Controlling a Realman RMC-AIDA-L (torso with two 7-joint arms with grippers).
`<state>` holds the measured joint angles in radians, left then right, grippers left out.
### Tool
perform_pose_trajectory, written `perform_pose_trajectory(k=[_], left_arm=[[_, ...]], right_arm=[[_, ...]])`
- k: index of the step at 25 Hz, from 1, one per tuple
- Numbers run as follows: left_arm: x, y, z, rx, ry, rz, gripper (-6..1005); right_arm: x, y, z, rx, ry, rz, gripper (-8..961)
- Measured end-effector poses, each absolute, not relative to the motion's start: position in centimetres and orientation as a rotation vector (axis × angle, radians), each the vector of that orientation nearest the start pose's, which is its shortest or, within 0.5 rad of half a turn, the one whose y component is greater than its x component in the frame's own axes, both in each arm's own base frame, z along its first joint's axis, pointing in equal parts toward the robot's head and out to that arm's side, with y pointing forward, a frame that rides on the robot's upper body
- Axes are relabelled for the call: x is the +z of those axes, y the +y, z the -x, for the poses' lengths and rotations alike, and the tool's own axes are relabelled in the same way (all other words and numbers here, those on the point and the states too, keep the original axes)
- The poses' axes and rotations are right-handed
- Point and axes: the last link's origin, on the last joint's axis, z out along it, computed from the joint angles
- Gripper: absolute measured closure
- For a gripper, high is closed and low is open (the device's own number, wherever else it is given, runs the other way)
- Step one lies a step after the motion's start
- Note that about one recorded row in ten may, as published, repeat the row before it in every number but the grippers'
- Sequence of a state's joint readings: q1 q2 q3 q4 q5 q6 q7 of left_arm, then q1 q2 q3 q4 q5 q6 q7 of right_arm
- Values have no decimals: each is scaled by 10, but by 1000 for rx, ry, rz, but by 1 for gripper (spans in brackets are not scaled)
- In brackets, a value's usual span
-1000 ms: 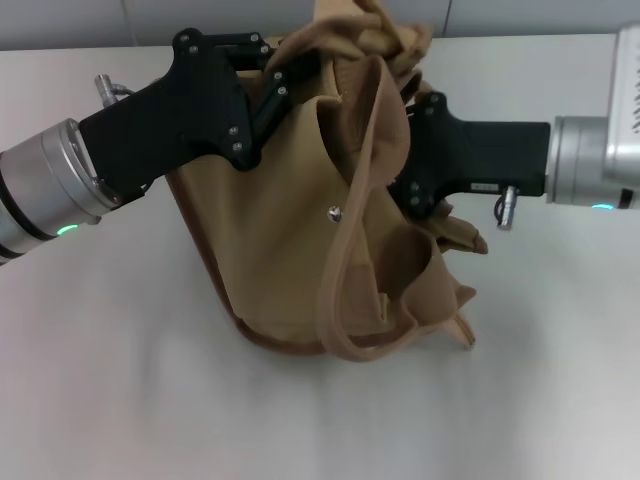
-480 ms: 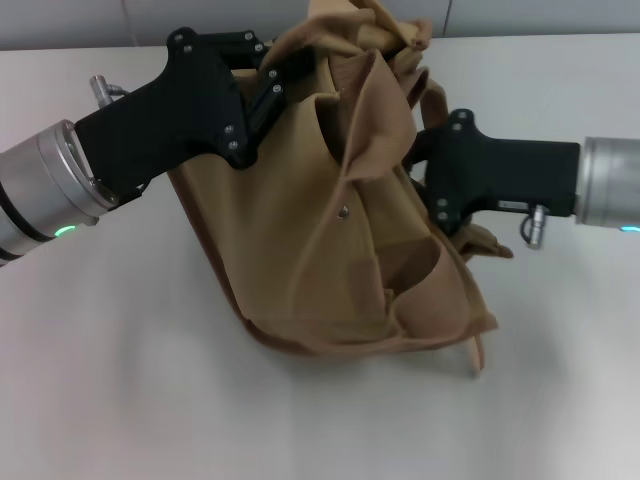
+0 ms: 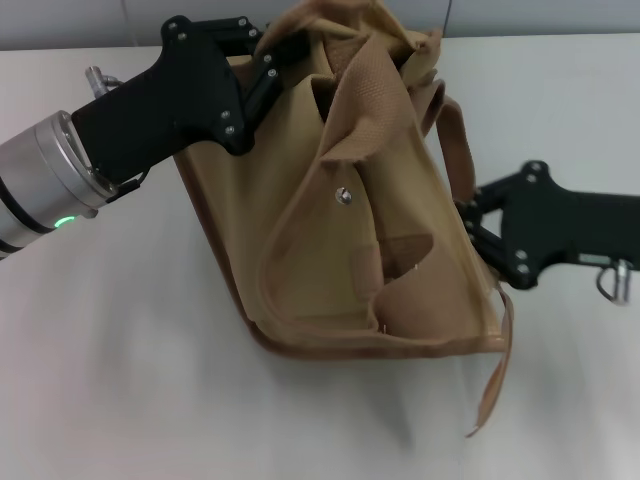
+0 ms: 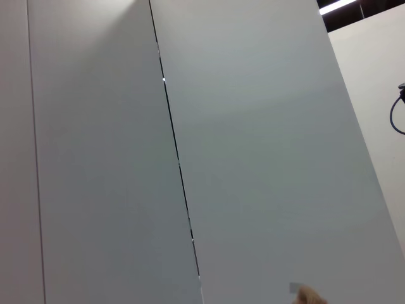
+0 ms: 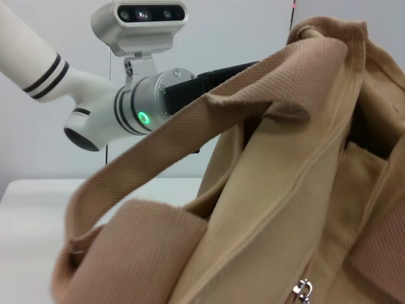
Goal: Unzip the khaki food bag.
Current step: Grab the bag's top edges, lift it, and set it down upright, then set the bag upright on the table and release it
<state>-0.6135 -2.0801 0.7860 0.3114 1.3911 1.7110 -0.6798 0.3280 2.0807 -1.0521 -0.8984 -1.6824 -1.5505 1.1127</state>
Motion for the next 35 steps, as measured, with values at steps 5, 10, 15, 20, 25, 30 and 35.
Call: perform_pose_trajectory(k=[5,10,15,20,25,30,35], left_arm=[[-5,335,199,-1304,76,2304,878],[-4,335,200,-1304,63,2292,877],[-3,336,201,-1299,52,2282,875],[-4,337,201,-1305,40,2276,873],[-5,337,200,-1307,43,2279,872],[-5,337,200,-1307,43,2284,870],[-5,336,201,-1308,41,2283,869]], right_arm=[[18,285,-258,751,76,2724,947],[28,266,-271,782,90,2740,945],[33,250,-282,765,130,2789,943],[35,241,-290,757,173,2787,941],[41,244,-298,817,278,2696,939],[57,252,-308,900,411,2505,936],[68,255,-319,882,440,2417,779]])
